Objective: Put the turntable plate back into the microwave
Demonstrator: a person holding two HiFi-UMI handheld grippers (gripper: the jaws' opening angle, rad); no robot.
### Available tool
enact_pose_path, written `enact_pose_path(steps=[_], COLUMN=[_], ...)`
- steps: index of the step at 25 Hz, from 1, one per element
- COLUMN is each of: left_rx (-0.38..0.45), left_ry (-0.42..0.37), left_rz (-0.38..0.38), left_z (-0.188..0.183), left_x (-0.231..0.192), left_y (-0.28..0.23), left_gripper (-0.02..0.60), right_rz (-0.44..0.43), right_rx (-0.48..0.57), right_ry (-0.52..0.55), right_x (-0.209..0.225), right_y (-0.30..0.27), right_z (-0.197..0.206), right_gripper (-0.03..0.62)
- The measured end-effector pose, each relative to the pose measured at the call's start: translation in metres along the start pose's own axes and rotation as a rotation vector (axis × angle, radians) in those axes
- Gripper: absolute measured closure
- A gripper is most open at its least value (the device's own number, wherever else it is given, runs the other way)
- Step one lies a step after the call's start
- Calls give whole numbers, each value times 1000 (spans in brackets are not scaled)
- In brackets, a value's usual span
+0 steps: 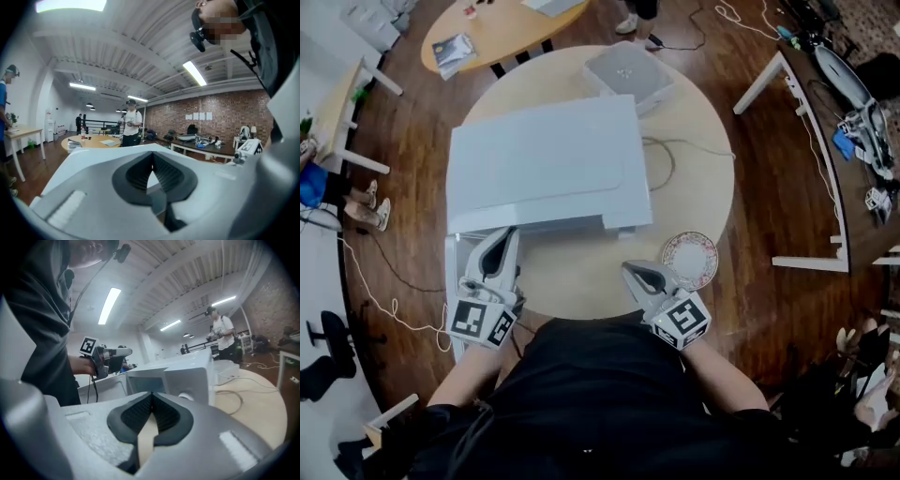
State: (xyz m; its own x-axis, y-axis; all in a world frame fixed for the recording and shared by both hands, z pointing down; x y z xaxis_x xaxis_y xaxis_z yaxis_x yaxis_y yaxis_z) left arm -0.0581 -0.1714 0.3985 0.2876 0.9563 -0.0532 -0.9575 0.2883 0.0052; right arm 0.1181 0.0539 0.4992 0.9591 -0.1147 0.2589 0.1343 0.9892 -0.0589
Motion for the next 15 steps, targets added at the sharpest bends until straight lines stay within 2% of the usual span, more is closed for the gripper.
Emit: enact_pose_path(steps=[4, 8, 15], left_rx=[15, 14, -21], left_ry=[6, -1, 32], left_rz=[127, 247, 376], left_z=[3, -7, 1], left_x=[2, 1, 19], left_y=[-19, -38, -72], left_gripper=[577, 577, 577], right_rz=[183, 349, 474], right_rx=[24, 129, 192], right_ry=[-19, -116, -130], right_x=[6, 4, 5], right_y=[21, 31, 45], right_z=[4, 1, 6], right_gripper=[592, 592, 592])
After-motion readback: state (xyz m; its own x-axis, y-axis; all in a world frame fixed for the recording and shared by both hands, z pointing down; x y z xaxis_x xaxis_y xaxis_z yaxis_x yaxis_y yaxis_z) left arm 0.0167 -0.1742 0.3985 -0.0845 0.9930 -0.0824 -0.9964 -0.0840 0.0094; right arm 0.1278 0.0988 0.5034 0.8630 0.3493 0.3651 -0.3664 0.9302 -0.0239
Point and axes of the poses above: the fingertips, and each gripper's own axes: y backward along the fingers, x to its right, z out of its underside, the point moved 8 cm from there along y, backward along the fingers, and after that the axes turned 11 degrees about x, right-handed, at the moved point
